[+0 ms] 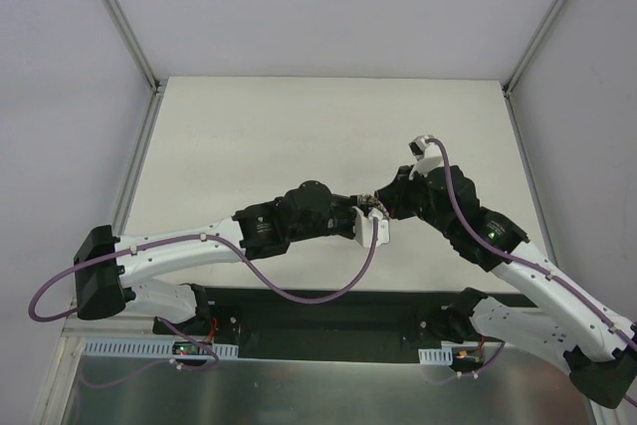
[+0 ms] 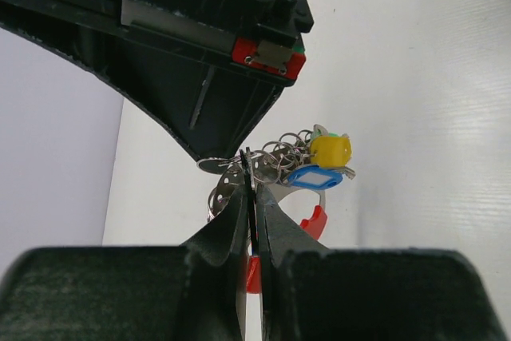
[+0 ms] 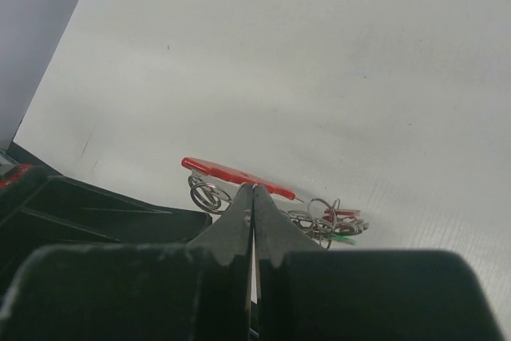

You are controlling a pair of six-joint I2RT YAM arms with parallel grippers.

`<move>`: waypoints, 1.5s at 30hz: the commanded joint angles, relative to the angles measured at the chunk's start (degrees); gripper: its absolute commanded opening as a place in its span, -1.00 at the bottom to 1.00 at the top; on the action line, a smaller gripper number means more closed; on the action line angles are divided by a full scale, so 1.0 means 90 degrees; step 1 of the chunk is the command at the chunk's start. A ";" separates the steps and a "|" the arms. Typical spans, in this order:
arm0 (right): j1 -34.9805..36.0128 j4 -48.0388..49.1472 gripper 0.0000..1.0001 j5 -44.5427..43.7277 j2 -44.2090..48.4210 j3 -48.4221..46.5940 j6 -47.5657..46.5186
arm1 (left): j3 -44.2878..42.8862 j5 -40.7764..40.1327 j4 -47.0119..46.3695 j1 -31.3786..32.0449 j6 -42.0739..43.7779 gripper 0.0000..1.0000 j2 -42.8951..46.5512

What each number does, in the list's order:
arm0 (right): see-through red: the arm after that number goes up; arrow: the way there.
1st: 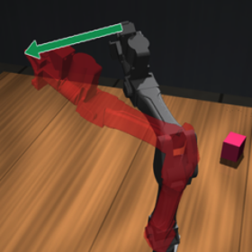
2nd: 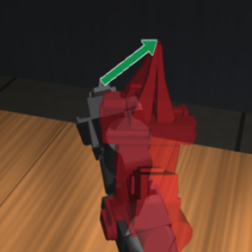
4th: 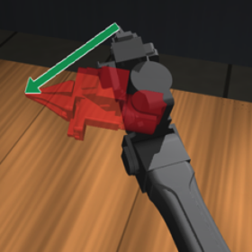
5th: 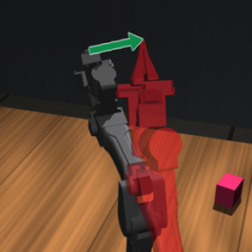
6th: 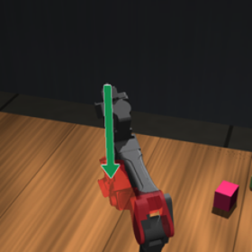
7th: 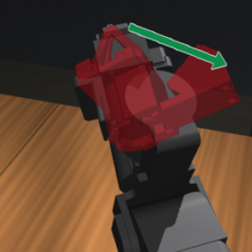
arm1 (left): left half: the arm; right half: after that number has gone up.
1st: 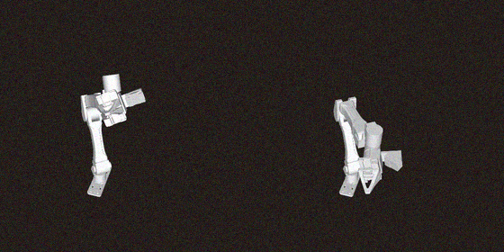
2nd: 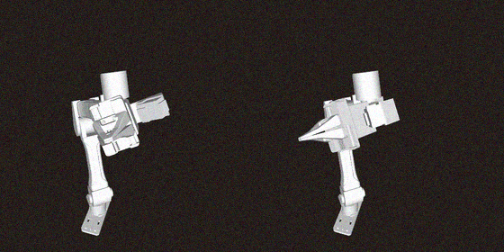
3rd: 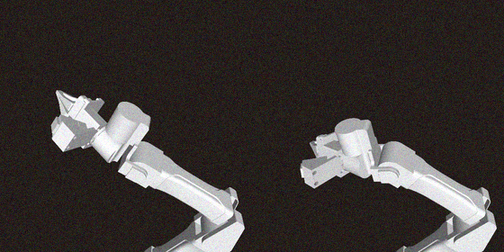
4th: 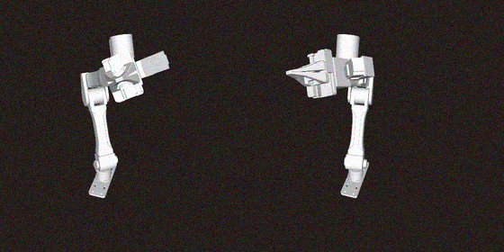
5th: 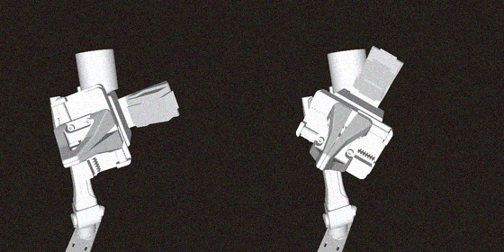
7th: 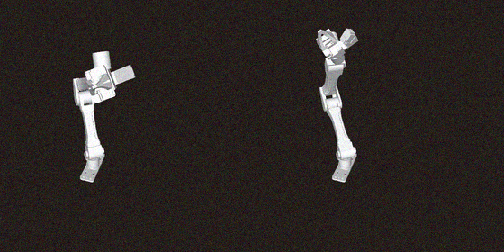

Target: Remove the keys from the keyring

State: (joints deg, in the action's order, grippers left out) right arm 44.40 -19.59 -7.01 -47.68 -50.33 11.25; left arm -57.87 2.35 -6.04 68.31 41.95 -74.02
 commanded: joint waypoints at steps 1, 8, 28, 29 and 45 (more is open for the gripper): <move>-0.0080 0.0673 -0.99 -0.0560 -0.0190 -0.0316 -0.0049 | 0.0140 0.0794 -0.0168 0.0554 -0.0169 -1.00 0.0275; -0.0070 0.0703 -0.99 -0.0569 -0.0132 -0.0268 0.0001 | 0.0287 0.0579 -0.0159 0.0603 -0.0101 -1.00 0.0217; -0.0158 0.0624 -0.99 -0.0424 -0.0044 -0.0190 -0.0156 | 0.0638 -0.0047 -0.0178 0.0780 -0.0490 -1.00 0.0391; -0.0168 0.0663 -0.99 -0.0413 0.0111 -0.0035 -0.0185 | 0.0658 0.0263 -0.0188 0.0634 -0.0617 -1.00 0.0634; -0.0149 0.1074 -0.99 -0.0111 0.1108 0.0611 -0.0322 | 0.0609 0.1545 0.0056 -0.0373 -0.1380 -1.00 0.1300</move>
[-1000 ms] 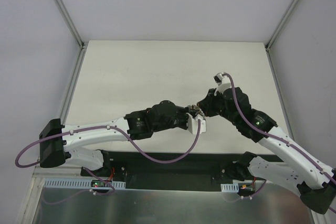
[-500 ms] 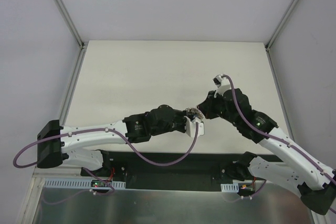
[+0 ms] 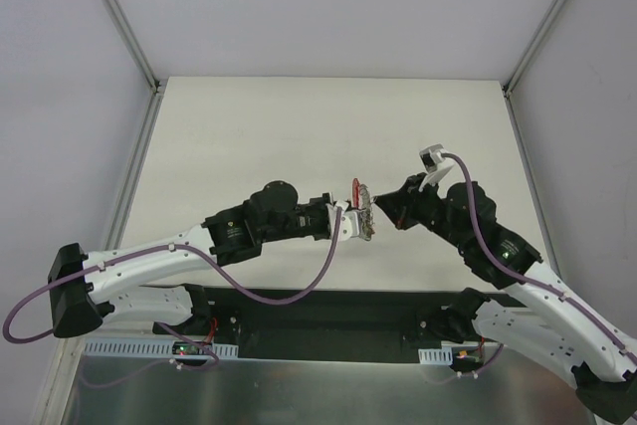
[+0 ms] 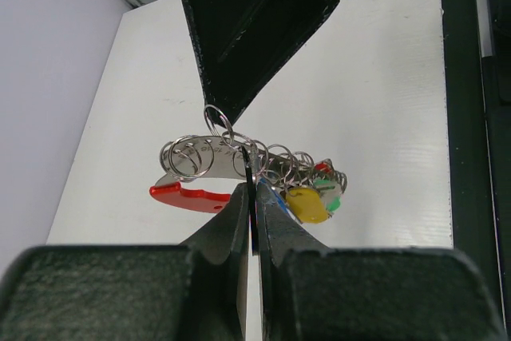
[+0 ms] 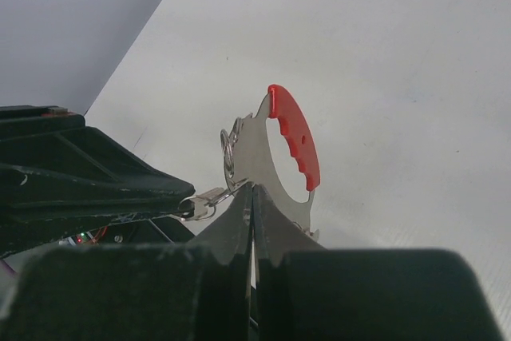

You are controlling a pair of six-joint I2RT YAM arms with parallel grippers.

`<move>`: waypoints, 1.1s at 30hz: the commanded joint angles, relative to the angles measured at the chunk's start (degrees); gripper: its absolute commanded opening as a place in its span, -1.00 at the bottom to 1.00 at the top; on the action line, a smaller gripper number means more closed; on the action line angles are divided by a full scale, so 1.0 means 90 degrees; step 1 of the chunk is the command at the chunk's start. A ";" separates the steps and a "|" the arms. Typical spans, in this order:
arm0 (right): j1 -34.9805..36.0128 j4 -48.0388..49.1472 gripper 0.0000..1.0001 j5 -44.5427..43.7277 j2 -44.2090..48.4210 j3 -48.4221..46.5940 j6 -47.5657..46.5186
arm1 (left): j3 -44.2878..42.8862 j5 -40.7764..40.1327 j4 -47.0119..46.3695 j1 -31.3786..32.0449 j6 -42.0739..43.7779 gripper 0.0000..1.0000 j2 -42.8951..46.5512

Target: Remove the keys from the keyring

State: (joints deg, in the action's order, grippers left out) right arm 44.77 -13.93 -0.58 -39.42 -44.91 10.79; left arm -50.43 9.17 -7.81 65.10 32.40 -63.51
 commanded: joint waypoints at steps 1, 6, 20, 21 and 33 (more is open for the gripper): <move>-0.0199 0.0445 -0.99 -0.0815 0.0258 0.0028 -0.0290 | -0.0226 0.0856 0.0253 -0.0075 -0.0358 -1.00 0.0161; -0.0199 0.0435 -0.99 -0.0708 0.0464 0.0126 -0.0281 | -0.0275 0.1051 0.0272 -0.0270 -0.0465 -1.00 0.0230; -0.0199 0.0337 -0.99 -0.0464 0.0503 -0.0010 -0.0114 | -0.0382 0.1100 0.0311 -0.0349 -0.0427 -1.00 0.0133; -0.0190 0.0328 -1.00 -0.0376 0.0474 -0.0020 -0.0134 | -0.0460 0.1100 0.0331 -0.0378 -0.0417 -1.00 0.0094; 0.0054 -0.0122 -0.99 -0.0707 0.0103 -0.0323 -0.0495 | -0.1036 0.1452 0.0409 -0.0397 -0.0319 -1.00 -0.0453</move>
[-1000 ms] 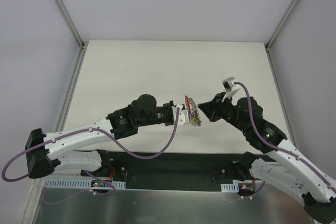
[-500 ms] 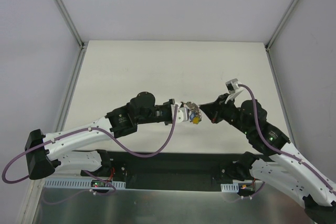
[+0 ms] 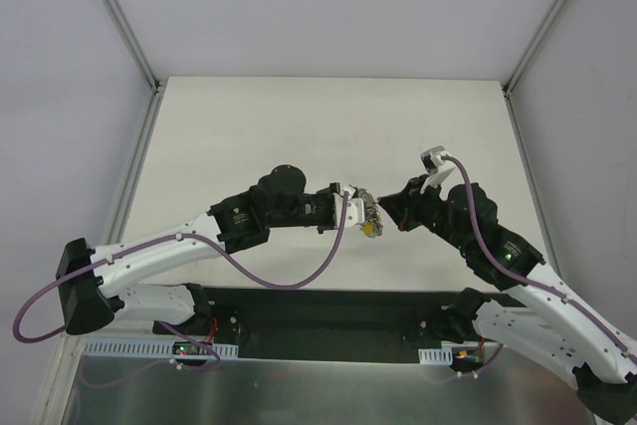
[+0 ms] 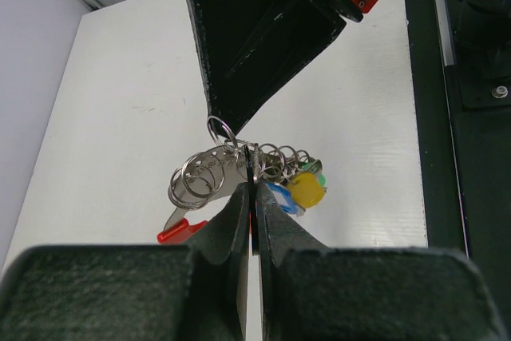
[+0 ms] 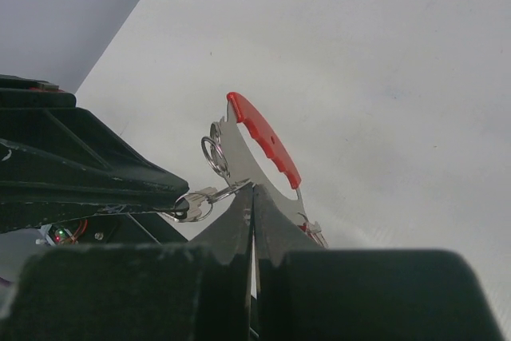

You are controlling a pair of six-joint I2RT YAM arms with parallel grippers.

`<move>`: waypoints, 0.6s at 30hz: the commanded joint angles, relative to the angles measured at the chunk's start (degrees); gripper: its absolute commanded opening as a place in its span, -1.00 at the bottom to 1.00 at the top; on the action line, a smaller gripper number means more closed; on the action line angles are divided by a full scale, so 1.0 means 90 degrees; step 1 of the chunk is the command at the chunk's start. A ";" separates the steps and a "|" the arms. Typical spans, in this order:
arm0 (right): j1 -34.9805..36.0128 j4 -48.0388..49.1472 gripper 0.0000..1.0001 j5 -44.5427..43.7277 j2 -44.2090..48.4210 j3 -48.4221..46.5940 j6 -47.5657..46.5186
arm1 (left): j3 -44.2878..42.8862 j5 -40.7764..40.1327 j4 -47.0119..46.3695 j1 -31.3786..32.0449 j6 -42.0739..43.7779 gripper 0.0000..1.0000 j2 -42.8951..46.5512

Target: Remove the keys from the keyring

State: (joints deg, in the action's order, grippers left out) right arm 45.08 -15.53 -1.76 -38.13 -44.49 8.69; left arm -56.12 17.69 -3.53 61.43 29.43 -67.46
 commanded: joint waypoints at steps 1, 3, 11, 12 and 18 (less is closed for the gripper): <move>0.0040 0.0046 -0.99 -0.0586 -0.0041 -0.0398 -0.0272 | -0.0425 0.0534 -0.0067 0.0011 -0.0018 -1.00 -0.0062; 0.0108 0.0026 -0.99 -0.0634 -0.0099 -0.0428 -0.0330 | -0.0473 0.0505 -0.0076 0.0011 -0.0028 -1.00 -0.0092; 0.0352 -0.0022 -0.99 -0.0839 -0.0168 -0.0457 -0.0418 | -0.0640 0.0534 -0.0077 -0.0029 -0.0067 -1.00 -0.0317; 0.0410 -0.0032 -0.99 -0.0898 -0.0168 -0.0467 -0.0428 | -0.0659 0.0534 -0.0077 -0.0038 -0.0077 -1.00 -0.0317; 0.0557 -0.0101 -0.99 -0.1084 -0.0197 -0.0496 -0.0487 | -0.0747 0.0651 -0.0184 -0.0136 -0.0271 -1.00 -0.0385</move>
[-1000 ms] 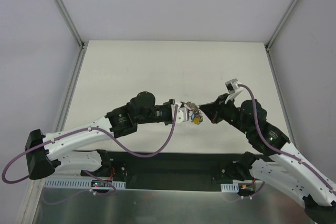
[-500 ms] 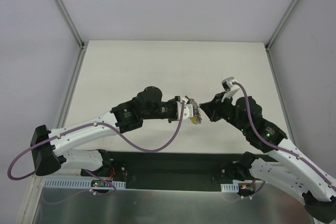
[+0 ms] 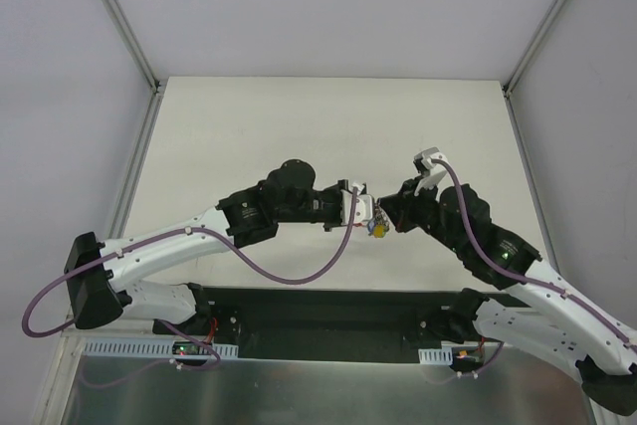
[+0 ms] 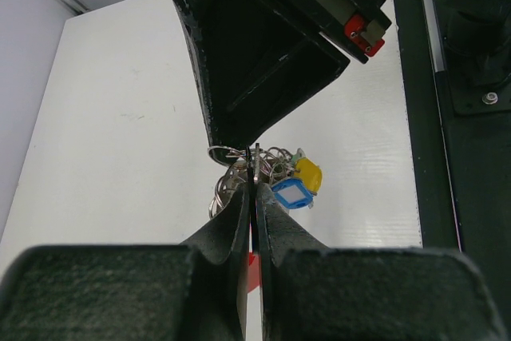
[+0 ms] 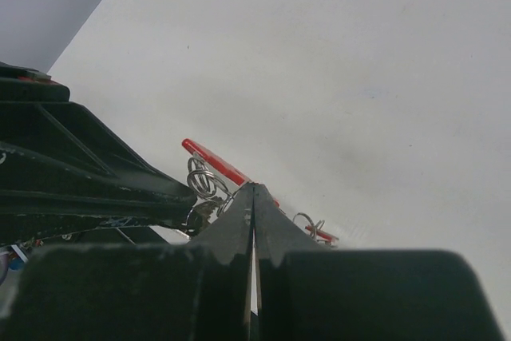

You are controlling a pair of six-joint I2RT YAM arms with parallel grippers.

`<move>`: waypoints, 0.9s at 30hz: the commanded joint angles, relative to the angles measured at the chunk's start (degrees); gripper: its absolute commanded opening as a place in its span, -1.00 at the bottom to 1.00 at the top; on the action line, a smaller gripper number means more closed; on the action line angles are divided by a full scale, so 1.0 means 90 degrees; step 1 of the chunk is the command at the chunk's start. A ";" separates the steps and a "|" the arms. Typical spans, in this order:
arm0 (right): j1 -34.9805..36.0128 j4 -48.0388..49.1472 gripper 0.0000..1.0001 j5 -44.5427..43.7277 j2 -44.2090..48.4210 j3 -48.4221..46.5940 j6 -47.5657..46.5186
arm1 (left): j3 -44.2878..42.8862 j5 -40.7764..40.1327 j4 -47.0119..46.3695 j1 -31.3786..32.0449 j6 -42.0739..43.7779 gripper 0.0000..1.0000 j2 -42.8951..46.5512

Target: Remove the keys from the keyring

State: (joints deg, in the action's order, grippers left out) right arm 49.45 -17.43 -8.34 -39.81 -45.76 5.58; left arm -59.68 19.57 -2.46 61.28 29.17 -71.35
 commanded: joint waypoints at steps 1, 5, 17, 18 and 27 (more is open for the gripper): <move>0.0081 0.0101 -0.99 -0.0362 -0.0039 -0.0355 -0.0152 | -0.0361 0.0520 -0.0361 -0.0245 -0.0349 -1.00 0.0047; 0.0150 0.0062 -0.99 -0.0392 -0.0117 -0.0336 -0.0161 | -0.0487 0.1095 -0.0527 -0.0626 -0.1032 -1.00 0.0028; 0.0257 0.0091 -0.99 -0.0353 -0.0235 -0.0433 -0.0210 | -0.0673 0.1839 -0.0655 -0.0851 -0.1893 -1.00 -0.0216; 0.0267 0.0081 -0.99 -0.0353 -0.0244 -0.0424 -0.0220 | -0.0683 0.1868 -0.0655 -0.0871 -0.1903 -1.00 -0.0226; 0.0277 0.0443 -0.60 0.0621 0.0039 -0.0326 -0.1253 | -0.0829 0.3272 0.0241 -0.1378 -0.1114 -1.00 -0.0090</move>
State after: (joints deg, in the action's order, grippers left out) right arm 51.62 -16.97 -9.78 -41.60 -46.83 2.55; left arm -63.44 37.41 -2.70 52.05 14.15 -73.82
